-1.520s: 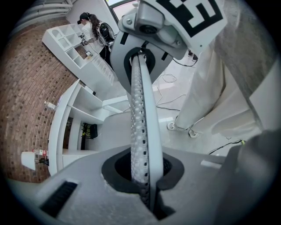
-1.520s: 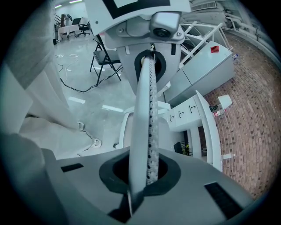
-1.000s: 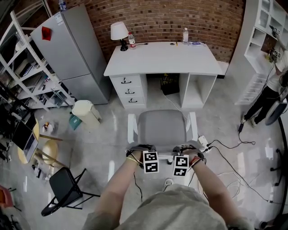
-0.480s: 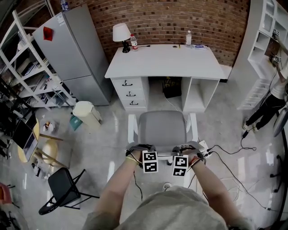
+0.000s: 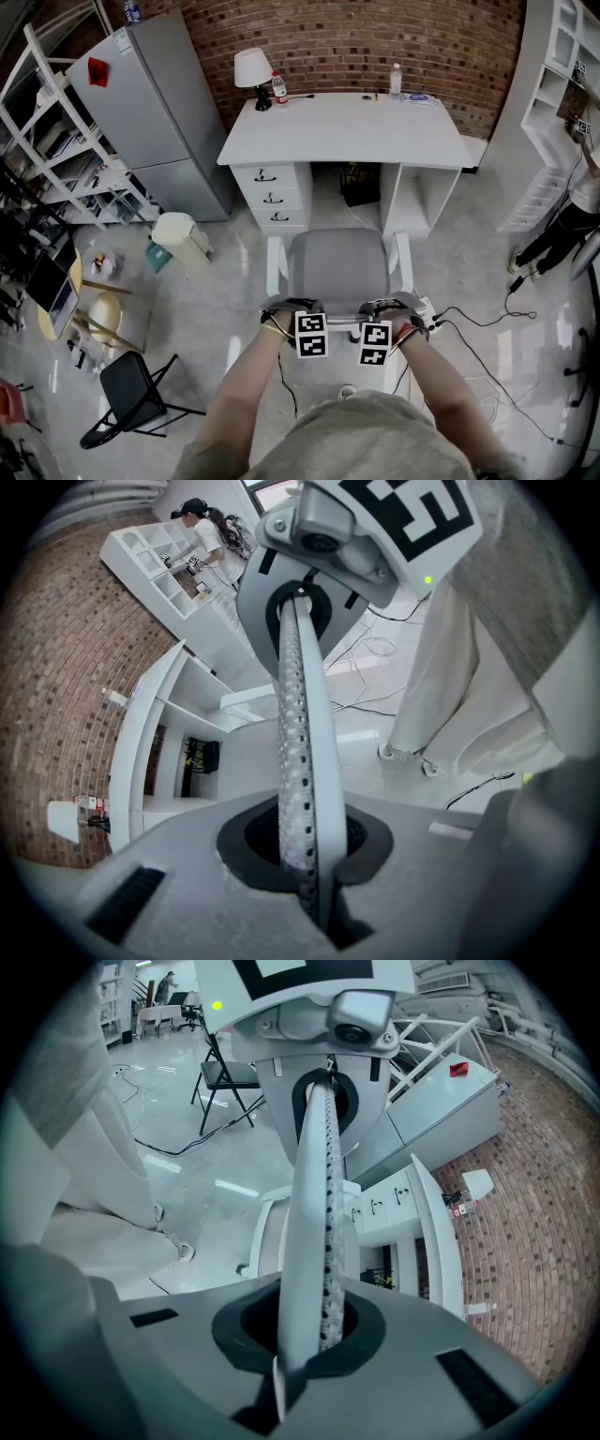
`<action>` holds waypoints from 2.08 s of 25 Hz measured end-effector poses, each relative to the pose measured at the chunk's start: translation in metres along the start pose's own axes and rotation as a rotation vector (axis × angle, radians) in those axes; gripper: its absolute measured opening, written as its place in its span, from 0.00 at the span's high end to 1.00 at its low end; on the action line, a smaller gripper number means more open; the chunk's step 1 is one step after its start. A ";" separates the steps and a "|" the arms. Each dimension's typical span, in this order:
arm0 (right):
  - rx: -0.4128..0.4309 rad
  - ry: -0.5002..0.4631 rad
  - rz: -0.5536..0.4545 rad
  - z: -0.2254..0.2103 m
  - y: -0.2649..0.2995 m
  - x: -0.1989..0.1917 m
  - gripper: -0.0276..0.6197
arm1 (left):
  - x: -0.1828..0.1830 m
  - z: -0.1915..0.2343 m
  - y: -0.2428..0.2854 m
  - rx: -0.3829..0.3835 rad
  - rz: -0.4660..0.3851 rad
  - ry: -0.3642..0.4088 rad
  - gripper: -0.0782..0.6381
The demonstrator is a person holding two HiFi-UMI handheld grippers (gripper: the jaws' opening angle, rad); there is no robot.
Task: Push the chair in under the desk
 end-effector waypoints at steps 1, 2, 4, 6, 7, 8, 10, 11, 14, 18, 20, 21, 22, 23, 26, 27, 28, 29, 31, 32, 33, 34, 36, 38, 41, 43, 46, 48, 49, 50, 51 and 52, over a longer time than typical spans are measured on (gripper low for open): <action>-0.001 -0.001 0.000 -0.002 0.001 -0.001 0.94 | 0.000 0.002 0.001 0.002 0.000 0.000 0.86; -0.002 -0.002 0.001 -0.004 0.002 -0.002 0.94 | 0.000 0.004 0.002 0.003 0.000 -0.001 0.86; -0.003 -0.002 0.001 -0.007 0.004 -0.003 0.94 | 0.000 0.008 0.003 0.005 0.001 0.000 0.86; -0.003 -0.002 -0.001 -0.010 0.006 -0.004 0.94 | -0.001 0.011 0.004 0.008 0.001 0.001 0.86; -0.003 -0.003 -0.002 -0.012 0.007 -0.004 0.94 | -0.001 0.013 0.005 0.008 0.001 0.001 0.86; -0.003 -0.004 -0.003 -0.014 0.008 -0.005 0.94 | -0.001 0.015 0.006 0.008 0.002 0.001 0.86; -0.003 -0.006 -0.003 -0.016 0.010 -0.007 0.94 | 0.000 0.018 0.008 0.009 0.002 0.000 0.86; -0.003 -0.006 -0.003 -0.017 0.011 -0.008 0.94 | 0.000 0.019 0.008 0.009 0.002 0.000 0.86; -0.004 -0.006 -0.003 -0.023 0.012 -0.010 0.94 | 0.000 0.025 0.009 0.010 0.003 0.000 0.86; -0.006 -0.008 0.000 -0.029 0.015 -0.013 0.94 | 0.000 0.032 0.012 0.010 0.000 -0.005 0.86; -0.005 -0.006 0.000 -0.033 0.017 -0.015 0.94 | 0.001 0.037 0.014 0.005 0.000 -0.007 0.86; -0.005 -0.005 0.000 -0.036 0.018 -0.016 0.94 | 0.002 0.039 0.014 0.005 0.000 -0.007 0.86; -0.006 -0.006 0.000 -0.038 0.019 -0.016 0.94 | 0.002 0.042 0.014 0.009 -0.001 -0.006 0.86; -0.007 -0.007 0.001 -0.040 0.020 -0.017 0.94 | 0.002 0.044 0.015 0.013 -0.001 -0.005 0.86; -0.005 -0.006 -0.001 -0.045 0.024 -0.020 0.94 | 0.002 0.051 0.018 0.011 -0.001 -0.007 0.86; -0.004 -0.005 -0.002 -0.048 0.026 -0.020 0.94 | 0.001 0.053 0.019 0.009 0.000 -0.007 0.86; -0.004 -0.006 -0.002 -0.050 0.027 -0.020 0.94 | 0.001 0.056 0.020 0.009 -0.001 -0.007 0.86; -0.005 -0.006 -0.001 -0.052 0.028 -0.021 0.94 | 0.001 0.058 0.020 0.009 -0.001 -0.006 0.86; -0.004 -0.007 0.000 -0.056 0.029 -0.023 0.94 | 0.001 0.063 0.021 0.004 0.000 -0.006 0.86; -0.005 -0.007 0.001 -0.058 0.030 -0.024 0.94 | 0.001 0.065 0.022 0.004 0.000 -0.006 0.86; -0.006 -0.008 0.002 -0.061 0.031 -0.024 0.94 | 0.001 0.068 0.023 0.006 0.000 -0.005 0.86; -0.008 -0.008 0.002 -0.063 0.033 -0.025 0.94 | 0.000 0.070 0.024 0.009 -0.001 -0.004 0.86; -0.010 -0.008 0.001 -0.067 0.035 -0.025 0.94 | -0.001 0.075 0.025 0.010 0.000 -0.002 0.86; -0.011 -0.008 0.002 -0.072 0.036 -0.027 0.94 | -0.001 0.080 0.026 0.009 0.000 0.000 0.86; -0.017 -0.009 0.003 -0.079 0.041 -0.030 0.94 | 0.000 0.088 0.029 0.011 -0.006 0.002 0.86; -0.017 -0.009 0.003 -0.084 0.044 -0.032 0.94 | 0.000 0.094 0.031 0.013 -0.007 0.003 0.86; -0.016 -0.009 0.005 -0.091 0.047 -0.034 0.94 | -0.001 0.102 0.033 0.012 -0.003 0.005 0.86; -0.018 -0.008 0.005 -0.096 0.048 -0.036 0.94 | -0.001 0.107 0.034 0.011 -0.002 0.007 0.86; -0.017 -0.007 0.005 -0.098 0.049 -0.036 0.94 | -0.001 0.110 0.035 0.010 -0.003 0.008 0.86; -0.016 -0.006 0.005 -0.100 0.050 -0.036 0.94 | -0.002 0.112 0.036 0.010 -0.003 0.008 0.86; -0.015 -0.006 0.005 -0.101 0.052 -0.036 0.94 | -0.002 0.114 0.036 0.010 -0.004 0.008 0.86; -0.014 -0.006 0.005 -0.103 0.053 -0.037 0.94 | -0.003 0.115 0.037 0.011 -0.005 0.007 0.86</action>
Point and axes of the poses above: the fingertips, and each gripper's own axes: y forward along the fingers, z to its left, x out of its top, the point moved 5 cm from there along -y, backward along the fingers
